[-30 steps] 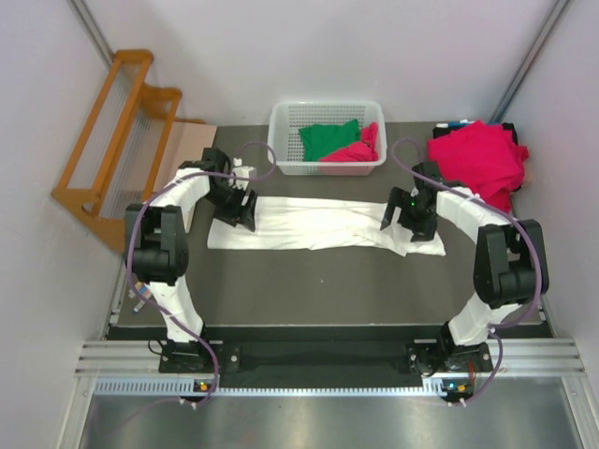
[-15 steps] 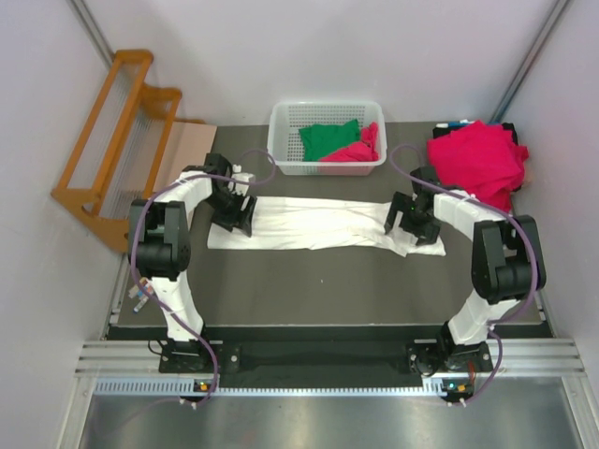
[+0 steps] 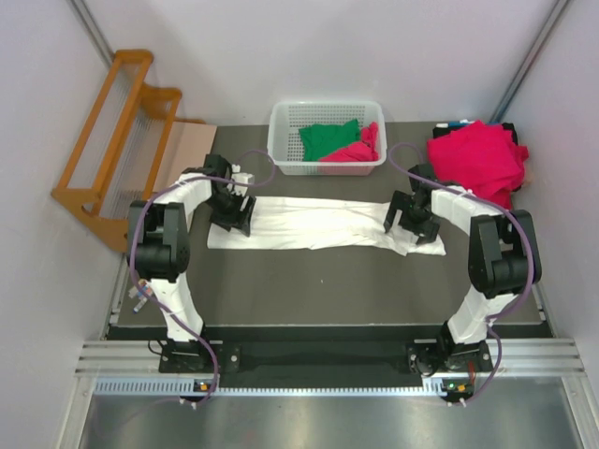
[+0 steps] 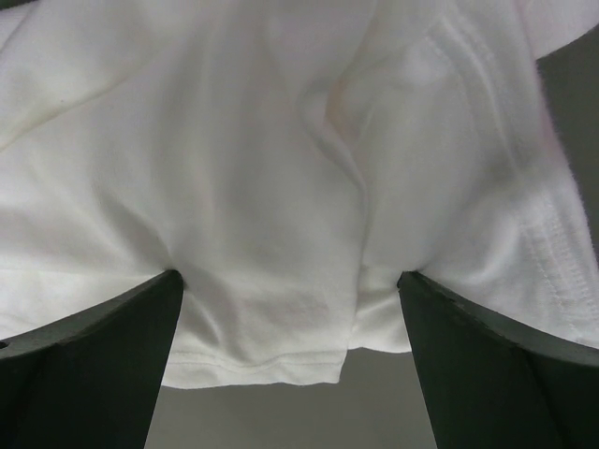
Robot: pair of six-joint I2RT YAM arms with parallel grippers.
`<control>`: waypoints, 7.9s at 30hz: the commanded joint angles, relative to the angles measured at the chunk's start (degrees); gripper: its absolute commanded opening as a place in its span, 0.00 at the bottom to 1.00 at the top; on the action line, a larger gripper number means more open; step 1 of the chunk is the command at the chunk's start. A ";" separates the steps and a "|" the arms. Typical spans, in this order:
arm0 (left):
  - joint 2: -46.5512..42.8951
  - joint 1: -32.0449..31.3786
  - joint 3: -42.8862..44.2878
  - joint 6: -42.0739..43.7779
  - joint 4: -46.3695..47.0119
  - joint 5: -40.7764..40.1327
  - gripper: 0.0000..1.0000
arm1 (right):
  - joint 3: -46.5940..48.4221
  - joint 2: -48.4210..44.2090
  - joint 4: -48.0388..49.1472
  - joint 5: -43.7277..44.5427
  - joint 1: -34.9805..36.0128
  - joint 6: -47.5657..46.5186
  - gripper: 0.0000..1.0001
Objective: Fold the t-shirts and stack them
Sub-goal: Fold the tshirt
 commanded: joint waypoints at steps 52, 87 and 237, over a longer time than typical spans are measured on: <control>-10.43 -5.98 -8.23 6.29 -9.07 10.34 0.72 | 25.63 14.37 -0.99 -3.24 -5.09 -4.78 1.00; -18.60 16.29 -1.27 1.81 -27.27 18.97 0.74 | 24.11 -7.02 -2.56 14.34 31.22 4.01 1.00; -14.74 -8.67 -8.83 23.16 -37.82 6.49 0.03 | 28.07 13.10 -0.98 8.10 7.22 4.98 1.00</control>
